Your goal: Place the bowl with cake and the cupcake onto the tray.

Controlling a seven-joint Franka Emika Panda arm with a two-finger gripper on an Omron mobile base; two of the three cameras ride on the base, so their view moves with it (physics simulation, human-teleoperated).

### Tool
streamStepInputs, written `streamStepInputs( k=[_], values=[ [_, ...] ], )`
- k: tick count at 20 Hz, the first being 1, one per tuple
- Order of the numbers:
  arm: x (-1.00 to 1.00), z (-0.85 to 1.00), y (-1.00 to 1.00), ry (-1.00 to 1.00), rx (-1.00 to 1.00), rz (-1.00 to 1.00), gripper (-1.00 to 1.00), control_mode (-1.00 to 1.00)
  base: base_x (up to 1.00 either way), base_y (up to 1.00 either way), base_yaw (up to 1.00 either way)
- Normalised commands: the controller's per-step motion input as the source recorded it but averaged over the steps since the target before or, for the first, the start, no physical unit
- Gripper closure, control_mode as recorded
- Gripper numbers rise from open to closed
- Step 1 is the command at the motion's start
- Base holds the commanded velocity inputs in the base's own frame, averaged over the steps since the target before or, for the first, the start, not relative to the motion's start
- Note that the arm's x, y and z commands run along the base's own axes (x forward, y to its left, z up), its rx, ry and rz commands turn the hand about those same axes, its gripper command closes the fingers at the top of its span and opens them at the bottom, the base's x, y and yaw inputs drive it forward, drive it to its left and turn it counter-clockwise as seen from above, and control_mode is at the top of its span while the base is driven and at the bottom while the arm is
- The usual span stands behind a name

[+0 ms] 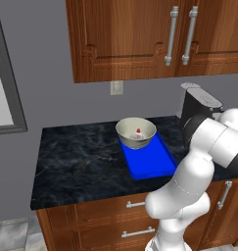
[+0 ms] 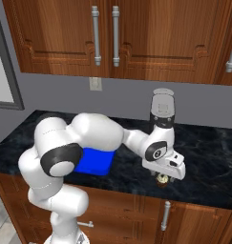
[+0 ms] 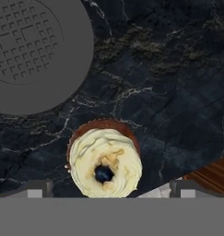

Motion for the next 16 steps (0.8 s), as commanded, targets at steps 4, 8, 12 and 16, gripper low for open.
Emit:
streamStepInputs(
  k=[4, 8, 12, 16],
  values=[
    [0.01, -0.03, 0.01, 0.00, 0.02, 0.00, -1.00, -1.00, 0.00, 0.00, 0.00],
    [0.00, -0.10, -0.02, 0.00, 0.01, 0.00, -1.00, -1.00, 0.00, 0.00, 0.00],
    [0.00, -0.11, -0.08, 0.00, 0.00, 0.00, -1.00, -1.00, 0.00, 0.00, 0.00],
    [0.00, -0.09, -0.03, -0.01, 0.00, 0.00, -1.00, -1.00, 0.00, 0.00, 0.00]
  ],
)
